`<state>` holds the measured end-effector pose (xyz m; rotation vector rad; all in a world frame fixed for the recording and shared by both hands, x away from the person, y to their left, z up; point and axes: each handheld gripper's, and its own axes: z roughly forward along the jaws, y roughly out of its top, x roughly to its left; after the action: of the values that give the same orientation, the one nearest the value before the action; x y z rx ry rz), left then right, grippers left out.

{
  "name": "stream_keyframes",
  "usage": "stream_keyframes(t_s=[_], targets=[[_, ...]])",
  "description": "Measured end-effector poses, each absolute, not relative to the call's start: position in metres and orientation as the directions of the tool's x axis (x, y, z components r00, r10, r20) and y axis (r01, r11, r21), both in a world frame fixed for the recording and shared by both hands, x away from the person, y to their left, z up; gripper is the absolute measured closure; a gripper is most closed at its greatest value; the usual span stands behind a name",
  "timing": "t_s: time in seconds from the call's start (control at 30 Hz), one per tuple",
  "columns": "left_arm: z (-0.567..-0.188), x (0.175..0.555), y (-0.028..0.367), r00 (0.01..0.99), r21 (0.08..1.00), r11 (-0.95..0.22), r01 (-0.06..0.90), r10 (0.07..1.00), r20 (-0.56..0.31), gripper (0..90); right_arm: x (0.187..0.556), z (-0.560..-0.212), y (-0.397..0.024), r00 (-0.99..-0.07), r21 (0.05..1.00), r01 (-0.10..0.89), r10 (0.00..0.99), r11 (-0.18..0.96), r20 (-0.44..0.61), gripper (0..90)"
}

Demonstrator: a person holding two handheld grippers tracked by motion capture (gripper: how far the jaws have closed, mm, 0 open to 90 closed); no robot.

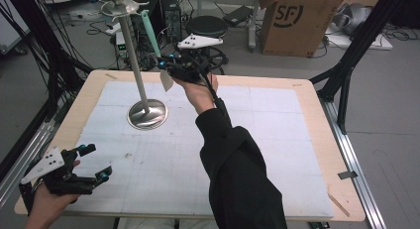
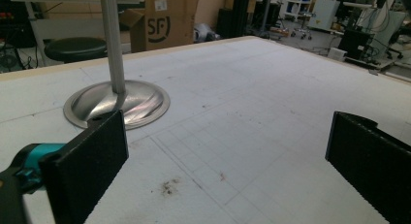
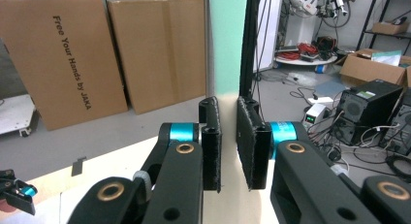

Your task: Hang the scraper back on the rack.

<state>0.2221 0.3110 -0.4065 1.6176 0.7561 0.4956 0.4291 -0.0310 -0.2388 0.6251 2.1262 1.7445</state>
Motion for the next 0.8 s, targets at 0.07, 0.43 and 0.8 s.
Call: stream_keyframes(t_s=[0.07,0.43,0.8], targets=[[-0.408,0.222,0.310,0.698,0.975,-0.074,0.210,0.710,-0.097,2.1,0.430,-0.239,-0.030,-0.855,0.978,0.129,0.519,0.163,0.026,80.7],[-0.410,0.223,0.308,0.704,0.974,-0.083,0.213,0.704,-0.094,2.1,0.433,-0.241,-0.026,-0.858,0.978,0.130,0.512,0.163,0.029,80.6],[-0.410,0.224,0.308,0.706,0.974,-0.083,0.210,0.703,-0.092,2.1,0.435,-0.245,-0.020,-0.863,0.977,0.139,0.504,0.164,0.038,79.2]])
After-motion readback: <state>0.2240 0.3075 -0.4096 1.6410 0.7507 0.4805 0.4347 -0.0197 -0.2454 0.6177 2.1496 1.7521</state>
